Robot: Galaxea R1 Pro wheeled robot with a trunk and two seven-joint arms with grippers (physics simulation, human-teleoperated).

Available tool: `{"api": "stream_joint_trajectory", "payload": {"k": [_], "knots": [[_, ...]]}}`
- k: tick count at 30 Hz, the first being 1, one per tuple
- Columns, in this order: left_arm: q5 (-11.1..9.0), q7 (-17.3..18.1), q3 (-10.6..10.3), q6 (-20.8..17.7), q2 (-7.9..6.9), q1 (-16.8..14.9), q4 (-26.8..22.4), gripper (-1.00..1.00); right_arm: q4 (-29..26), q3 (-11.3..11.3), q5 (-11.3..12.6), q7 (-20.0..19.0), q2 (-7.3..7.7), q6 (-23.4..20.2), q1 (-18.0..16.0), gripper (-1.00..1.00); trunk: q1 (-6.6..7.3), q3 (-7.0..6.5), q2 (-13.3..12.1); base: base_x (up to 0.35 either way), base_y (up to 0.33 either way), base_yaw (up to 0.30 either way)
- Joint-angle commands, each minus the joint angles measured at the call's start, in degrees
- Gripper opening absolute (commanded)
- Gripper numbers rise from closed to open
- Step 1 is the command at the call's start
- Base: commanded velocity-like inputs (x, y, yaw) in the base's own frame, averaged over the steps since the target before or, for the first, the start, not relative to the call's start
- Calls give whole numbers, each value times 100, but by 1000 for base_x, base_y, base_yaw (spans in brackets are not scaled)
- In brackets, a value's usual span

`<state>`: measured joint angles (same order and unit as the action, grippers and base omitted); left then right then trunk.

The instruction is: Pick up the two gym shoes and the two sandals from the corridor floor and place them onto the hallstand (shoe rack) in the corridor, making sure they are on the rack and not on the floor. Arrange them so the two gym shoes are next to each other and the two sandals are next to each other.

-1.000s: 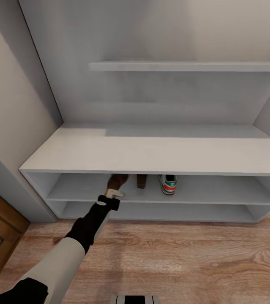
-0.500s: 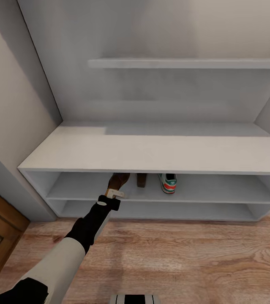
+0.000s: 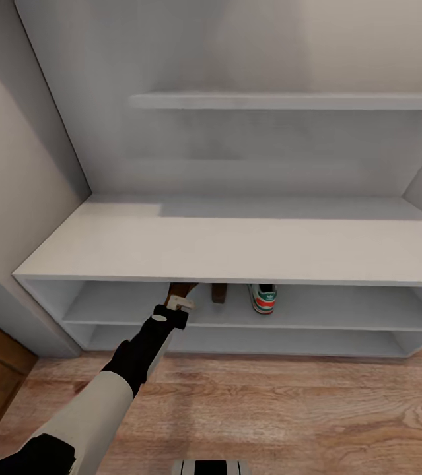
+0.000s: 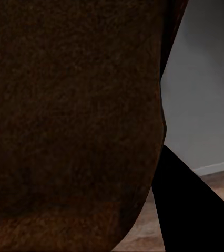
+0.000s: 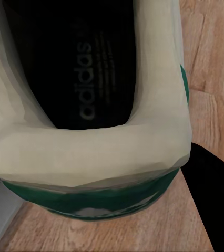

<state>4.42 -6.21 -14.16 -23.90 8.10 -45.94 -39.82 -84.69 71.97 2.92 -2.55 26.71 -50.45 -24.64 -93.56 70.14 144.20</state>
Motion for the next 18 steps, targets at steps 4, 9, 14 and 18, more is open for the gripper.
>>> {"api": "stream_joint_trajectory", "payload": {"k": [4, 9, 14, 18], "knots": [[48, -20, -17, -36, -2, -2, -8, -100, -6, 10, 25, -8, 1, -26, -6, -100, 1, 5, 2, 53, -5, 0], [48, -20, -17, -36, -1, -2, -8, -100, -4, 10, 26, -8, 1, -26, -6, -100, 1, 5, 2, 190, -110, 0], [42, -20, -17, -36, -1, -2, -8, -100, -4, 10, 25, -8, 1, -26, -6, -100, 1, 5, 2, 36, -25, 0], [46, -20, -17, -36, -1, -2, -8, -100, -4, 10, 26, -8, 1, -26, -6, -100, 1, 5, 2, 85, -73, 0]]}}
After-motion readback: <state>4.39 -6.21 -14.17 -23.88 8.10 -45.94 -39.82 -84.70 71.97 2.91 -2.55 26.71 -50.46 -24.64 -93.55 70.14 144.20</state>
